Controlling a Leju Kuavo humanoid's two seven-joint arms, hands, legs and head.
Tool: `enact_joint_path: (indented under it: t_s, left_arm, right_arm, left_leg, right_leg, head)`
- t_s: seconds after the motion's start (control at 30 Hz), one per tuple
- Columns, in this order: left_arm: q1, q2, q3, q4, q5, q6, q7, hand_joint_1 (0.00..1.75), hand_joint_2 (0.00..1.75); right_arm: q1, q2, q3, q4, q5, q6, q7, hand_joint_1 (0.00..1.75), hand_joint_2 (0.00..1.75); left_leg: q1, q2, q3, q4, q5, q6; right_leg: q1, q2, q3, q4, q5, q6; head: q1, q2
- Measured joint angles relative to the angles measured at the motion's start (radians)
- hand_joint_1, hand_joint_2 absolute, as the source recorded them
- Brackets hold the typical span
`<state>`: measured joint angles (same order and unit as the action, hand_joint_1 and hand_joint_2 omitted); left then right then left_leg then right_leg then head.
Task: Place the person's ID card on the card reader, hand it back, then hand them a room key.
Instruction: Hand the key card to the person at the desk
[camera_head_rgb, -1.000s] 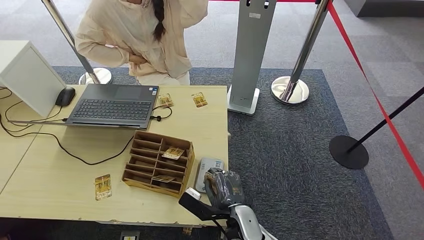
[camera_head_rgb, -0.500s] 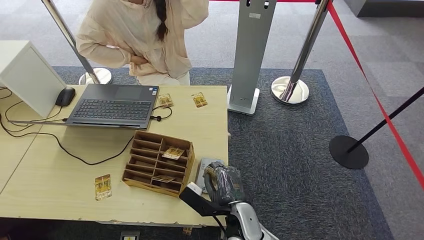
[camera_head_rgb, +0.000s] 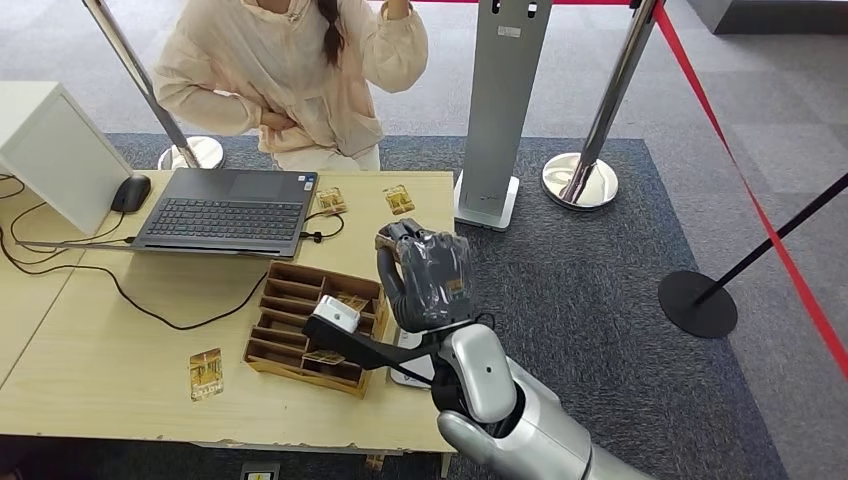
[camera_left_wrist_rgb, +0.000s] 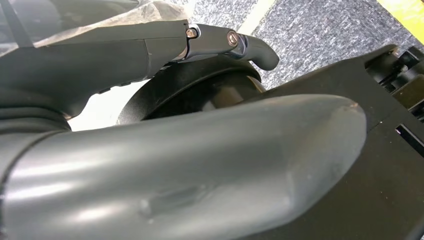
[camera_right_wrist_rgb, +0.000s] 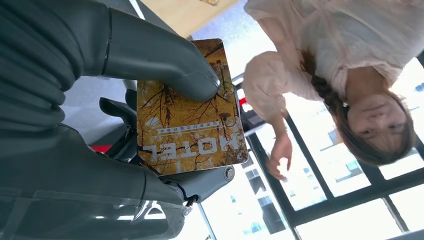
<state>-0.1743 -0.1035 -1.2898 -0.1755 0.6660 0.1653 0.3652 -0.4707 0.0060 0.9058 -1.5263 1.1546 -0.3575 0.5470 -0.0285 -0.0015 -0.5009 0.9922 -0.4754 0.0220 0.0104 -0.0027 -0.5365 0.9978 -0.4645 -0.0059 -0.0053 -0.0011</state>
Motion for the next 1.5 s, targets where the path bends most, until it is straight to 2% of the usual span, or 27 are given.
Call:
enact_joint_path:
  t_s: [0.2, 0.4, 0.87, 1.2, 1.23, 1.33, 1.37, 1.5]
  left_arm:
    - [-0.007, -0.002, -0.002, 0.0, -0.014, -0.017, 0.008, 0.0, 0.0]
    - [-0.01, -0.004, -0.003, 0.0, -0.016, -0.019, 0.013, 0.0, 0.0]
    - [-0.013, -0.008, -0.006, 0.002, -0.008, -0.024, 0.019, 0.0, 0.0]
    - [-0.014, -0.009, -0.006, 0.006, 0.0, -0.023, 0.018, 0.0, 0.0]
    - [-0.014, -0.009, -0.006, 0.006, 0.001, -0.023, 0.018, 0.0, 0.0]
    - [-0.014, -0.009, -0.006, 0.007, 0.002, -0.023, 0.018, 0.0, 0.0]
    - [-0.015, -0.01, -0.006, 0.007, 0.002, -0.023, 0.018, 0.0, 0.0]
    - [-0.015, -0.01, -0.006, 0.008, 0.002, -0.023, 0.018, 0.0, 0.0]
  right_arm:
    - [-0.133, 0.043, 0.042, 0.001, -0.009, 0.08, 0.036, 1.75, 1.75]
    - [-0.231, 0.095, 0.072, 0.049, -0.077, 0.089, 0.045, 1.75, 1.75]
    - [-0.309, 0.165, 0.127, 0.247, -0.211, 0.031, 0.018, 1.75, 1.75]
    - [-0.32, 0.186, 0.145, 0.384, -0.274, -0.005, -0.005, 1.73, 1.75]
    - [-0.319, 0.187, 0.145, 0.395, -0.276, -0.007, -0.006, 1.47, 1.75]
    - [-0.319, 0.19, 0.148, 0.424, -0.28, -0.014, -0.011, 0.17, 1.75]
    - [-0.319, 0.191, 0.149, 0.431, -0.281, -0.017, -0.013, 0.0, 1.75]
    - [-0.318, 0.196, 0.155, 0.457, -0.286, -0.03, -0.023, 0.0, 1.75]
  left_leg:
    - [0.0, -0.001, 0.0, 0.0, 0.001, -0.001]
    - [0.0, -0.001, 0.0, 0.0, 0.001, -0.001]
    - [0.0, -0.002, -0.001, 0.0, 0.001, -0.001]
    - [0.0, -0.002, -0.001, 0.0, 0.001, -0.001]
    - [0.0, -0.002, -0.001, 0.0, 0.001, -0.001]
    - [0.0, -0.002, -0.001, 0.0, 0.001, -0.001]
    - [0.0, -0.002, -0.001, 0.0, 0.001, -0.001]
    - [0.0, -0.002, -0.001, 0.0, 0.001, -0.001]
  right_leg:
    - [0.0, 0.0, 0.0, 0.0, 0.0, 0.0]
    - [0.0, 0.0, 0.0, 0.001, 0.0, 0.0]
    - [0.0, 0.0, 0.0, 0.0, 0.0, 0.0]
    - [0.0, -0.001, -0.001, 0.0, 0.0, 0.0]
    - [0.0, -0.001, -0.001, 0.0, 0.0, 0.0]
    - [0.0, -0.001, -0.001, 0.0, 0.0, 0.0]
    - [0.0, -0.001, -0.001, 0.0, 0.0, 0.0]
    - [0.0, -0.001, -0.001, 0.0, 0.0, 0.0]
  head:
    - [0.0, 0.0]
    - [0.0, 0.0]
    - [0.0, 0.0]
    - [0.0, 0.0]
    - [0.0, 0.0]
    - [0.0, 0.0]
    - [0.0, 0.0]
    - [0.0, 0.0]
